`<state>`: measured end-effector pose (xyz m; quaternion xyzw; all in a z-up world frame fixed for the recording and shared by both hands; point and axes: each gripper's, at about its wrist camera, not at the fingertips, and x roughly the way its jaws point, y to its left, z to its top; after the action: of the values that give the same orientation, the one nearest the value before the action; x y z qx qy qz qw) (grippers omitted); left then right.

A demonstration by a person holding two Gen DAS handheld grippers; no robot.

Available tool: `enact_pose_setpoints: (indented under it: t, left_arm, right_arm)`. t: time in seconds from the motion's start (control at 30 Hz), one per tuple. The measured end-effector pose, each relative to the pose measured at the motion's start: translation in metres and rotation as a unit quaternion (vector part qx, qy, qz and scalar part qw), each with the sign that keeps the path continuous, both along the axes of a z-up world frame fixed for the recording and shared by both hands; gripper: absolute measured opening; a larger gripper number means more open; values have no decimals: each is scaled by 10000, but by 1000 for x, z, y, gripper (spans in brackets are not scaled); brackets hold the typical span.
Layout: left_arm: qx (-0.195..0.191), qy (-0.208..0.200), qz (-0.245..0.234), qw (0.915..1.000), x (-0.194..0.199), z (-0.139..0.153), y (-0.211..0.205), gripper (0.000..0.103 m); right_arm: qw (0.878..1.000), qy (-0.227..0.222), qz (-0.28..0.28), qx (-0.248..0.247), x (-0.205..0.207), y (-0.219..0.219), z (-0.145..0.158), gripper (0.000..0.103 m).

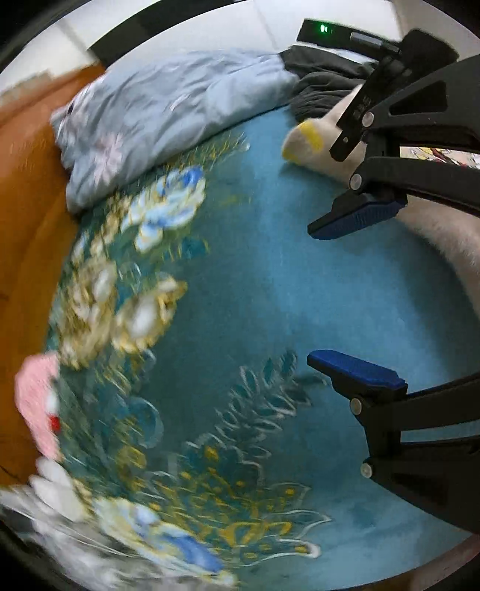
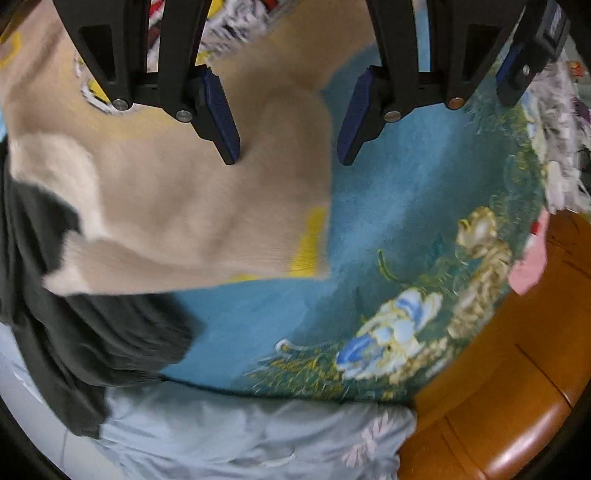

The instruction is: Fold clothes

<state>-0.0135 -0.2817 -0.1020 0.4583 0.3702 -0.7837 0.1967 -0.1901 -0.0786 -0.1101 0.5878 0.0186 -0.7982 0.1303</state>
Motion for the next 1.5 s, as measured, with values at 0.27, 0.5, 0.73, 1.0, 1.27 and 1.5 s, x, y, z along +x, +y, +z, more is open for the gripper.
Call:
enact_pose_setpoints:
  t: [0.27, 0.5, 0.73, 1.0, 1.27, 1.5]
  left_arm:
    - [408, -244, 176, 9987, 0, -21, -9, 63]
    - [523, -313, 54, 9981, 0, -24, -6, 63]
    - [726, -375, -121, 9966, 1, -27, 2, 63]
    - [1039, -74, -704, 9921, -5, -16, 27, 63]
    - [1381, 289, -2056, 9684, -26, 16, 107, 68]
    - [1648, 336, -3287, 9293, -57, 25, 209, 73]
  right_arm:
    - [9906, 95, 270, 1340, -4, -37, -29, 64]
    - [9869, 299, 581, 1475, 8, -28, -28, 46]
    - [9996, 269, -93, -44, 20, 52, 19, 25]
    - [9799, -147, -1177, -1605, 88, 197, 41, 22]
    - [9624, -967, -1986, -1580, 139, 277, -20, 23]
    - [9619, -430, -2152, -1628, 147, 320, 11, 23]
